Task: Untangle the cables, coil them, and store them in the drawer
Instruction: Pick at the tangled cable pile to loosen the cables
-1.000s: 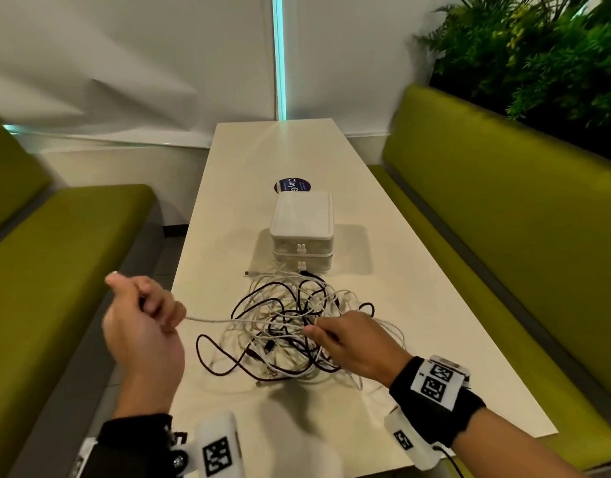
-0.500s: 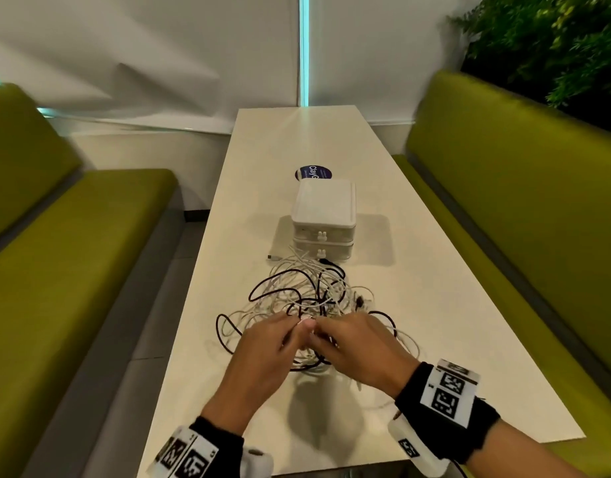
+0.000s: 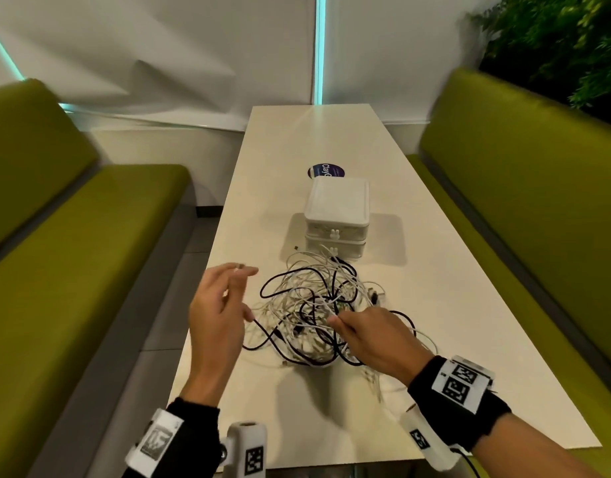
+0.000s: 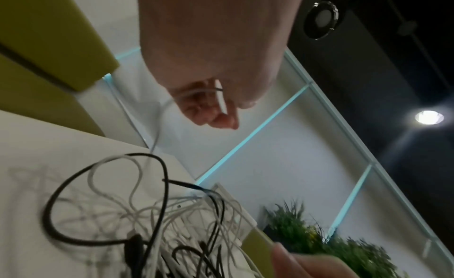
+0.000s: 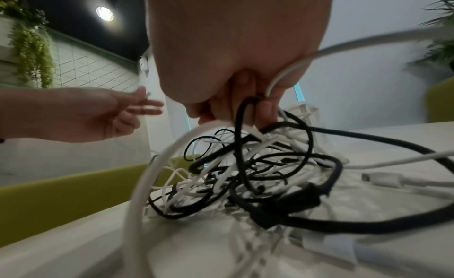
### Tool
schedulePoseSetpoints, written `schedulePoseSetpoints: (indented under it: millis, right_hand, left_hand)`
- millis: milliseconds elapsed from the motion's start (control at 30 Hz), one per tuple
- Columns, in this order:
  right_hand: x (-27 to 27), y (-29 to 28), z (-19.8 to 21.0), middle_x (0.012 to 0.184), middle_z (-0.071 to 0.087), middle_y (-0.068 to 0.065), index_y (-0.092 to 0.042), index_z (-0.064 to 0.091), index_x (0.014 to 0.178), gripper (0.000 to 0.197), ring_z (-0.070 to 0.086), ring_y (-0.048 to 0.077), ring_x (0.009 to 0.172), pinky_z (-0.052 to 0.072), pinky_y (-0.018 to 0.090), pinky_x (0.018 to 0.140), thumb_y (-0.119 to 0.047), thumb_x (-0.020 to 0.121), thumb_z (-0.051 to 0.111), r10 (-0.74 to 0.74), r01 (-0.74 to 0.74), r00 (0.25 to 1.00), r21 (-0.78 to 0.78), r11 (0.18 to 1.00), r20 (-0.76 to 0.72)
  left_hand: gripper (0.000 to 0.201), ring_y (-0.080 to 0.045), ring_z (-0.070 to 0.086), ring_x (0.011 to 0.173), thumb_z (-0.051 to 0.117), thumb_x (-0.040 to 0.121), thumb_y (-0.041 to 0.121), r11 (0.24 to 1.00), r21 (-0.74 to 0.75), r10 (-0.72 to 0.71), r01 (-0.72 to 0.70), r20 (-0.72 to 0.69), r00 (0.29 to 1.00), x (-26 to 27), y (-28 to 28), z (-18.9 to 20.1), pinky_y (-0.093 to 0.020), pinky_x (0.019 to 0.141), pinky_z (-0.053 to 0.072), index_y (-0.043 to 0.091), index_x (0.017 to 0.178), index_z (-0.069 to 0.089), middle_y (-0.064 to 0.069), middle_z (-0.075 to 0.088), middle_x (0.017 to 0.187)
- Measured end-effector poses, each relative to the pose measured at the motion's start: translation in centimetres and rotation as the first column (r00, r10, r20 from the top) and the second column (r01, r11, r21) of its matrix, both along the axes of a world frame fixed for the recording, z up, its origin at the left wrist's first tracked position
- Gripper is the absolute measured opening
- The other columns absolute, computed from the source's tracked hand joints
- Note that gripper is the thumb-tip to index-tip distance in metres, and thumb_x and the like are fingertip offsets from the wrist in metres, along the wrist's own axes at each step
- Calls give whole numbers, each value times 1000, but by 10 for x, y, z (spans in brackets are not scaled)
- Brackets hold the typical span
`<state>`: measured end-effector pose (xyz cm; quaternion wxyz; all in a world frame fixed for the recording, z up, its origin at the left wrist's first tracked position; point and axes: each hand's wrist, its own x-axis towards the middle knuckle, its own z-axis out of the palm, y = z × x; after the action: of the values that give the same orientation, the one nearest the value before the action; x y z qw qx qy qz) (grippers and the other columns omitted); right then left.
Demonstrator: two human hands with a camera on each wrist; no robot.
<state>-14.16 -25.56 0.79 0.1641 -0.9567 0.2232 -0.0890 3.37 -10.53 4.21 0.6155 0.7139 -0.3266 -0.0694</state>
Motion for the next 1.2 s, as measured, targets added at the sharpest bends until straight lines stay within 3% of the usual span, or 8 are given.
schedulePoseSetpoints:
  millis: [133, 233, 433, 533, 733, 933, 1100, 1200]
  right_hand:
    - [6, 6, 4, 72, 63, 14, -16, 56, 82, 52, 59, 34, 70, 28, 34, 56, -52, 101, 24, 58, -60, 997, -43, 997, -42]
    - [3, 9, 7, 71, 64, 15, -15, 61, 90, 70, 58, 36, 67, 26, 33, 54, -59, 88, 7, 108, -109, 994, -86, 990, -8]
    - [-6, 5, -8, 70, 64, 9, -21, 55, 87, 57, 58, 34, 65, 41, 39, 54, -59, 90, 13, 105, -104, 994, -89, 991, 11]
    - [-6, 6, -12, 66, 63, 5, -21, 54, 82, 56, 57, 27, 63, 39, 37, 53, -64, 90, 18, 92, -90, 995, -54, 994, 32]
    - [-20, -2, -13, 50, 40, -8, -26, 37, 73, 48, 44, 11, 50, 32, 33, 52, -68, 93, 22, -21, 12, 991, 64, 998, 129]
    - [-10, -1, -11, 50, 34, -9, -29, 34, 75, 41, 36, 13, 46, 25, 31, 52, -60, 97, 18, -30, 29, 992, 14, 999, 121]
    - [-3, -2, -10, 64, 60, 10, -22, 46, 80, 34, 56, 33, 61, 28, 33, 54, -43, 103, 32, -25, 25, 998, -1, 1000, 52]
    - [-4, 0, -8, 63, 60, 8, -21, 51, 89, 45, 55, 31, 58, 31, 35, 51, -52, 97, 19, 0, 1, 995, -8, 1000, 97]
  left_hand:
    - [21, -23, 60, 46, 56, 95, 29, 942, 14, -337, 337, 74, 939, -34, -15, -3, -19, 48, 44, 25, 107, 72, 12, 66, 116]
    - [18, -6, 60, 52, 60, 95, 30, 874, 234, -463, 425, 138, 876, -41, -26, -24, -23, 52, 50, 31, 108, 72, 23, 64, 106]
    - [33, -5, 48, 68, 47, 97, 47, 805, 518, -490, 289, 306, 816, -40, -25, -46, -24, 61, 31, 29, 70, 52, 10, 46, 69]
    - [36, -5, 51, 67, 48, 97, 46, 801, 501, -496, 327, 250, 832, -38, -23, -41, -21, 60, 33, 38, 62, 48, 9, 49, 65]
    - [41, -1, 49, 51, 49, 97, 45, 936, 320, -232, 149, 242, 942, -7, -15, -16, -18, 52, 30, 25, 62, 60, 15, 57, 57]
    - [33, -16, 60, 77, 48, 99, 37, 933, 353, -36, -70, 286, 958, -2, -25, -17, -35, 66, 44, 15, 86, 69, 6, 63, 86]
    - [24, 1, 62, 70, 54, 97, 34, 937, 198, -338, 286, 317, 886, -35, -32, -9, -18, 68, 52, 31, 116, 69, 24, 55, 131]
    - [28, -2, 61, 54, 51, 95, 42, 854, 329, -486, 403, 230, 843, -43, -38, -20, -17, 61, 49, 34, 116, 68, 25, 62, 123]
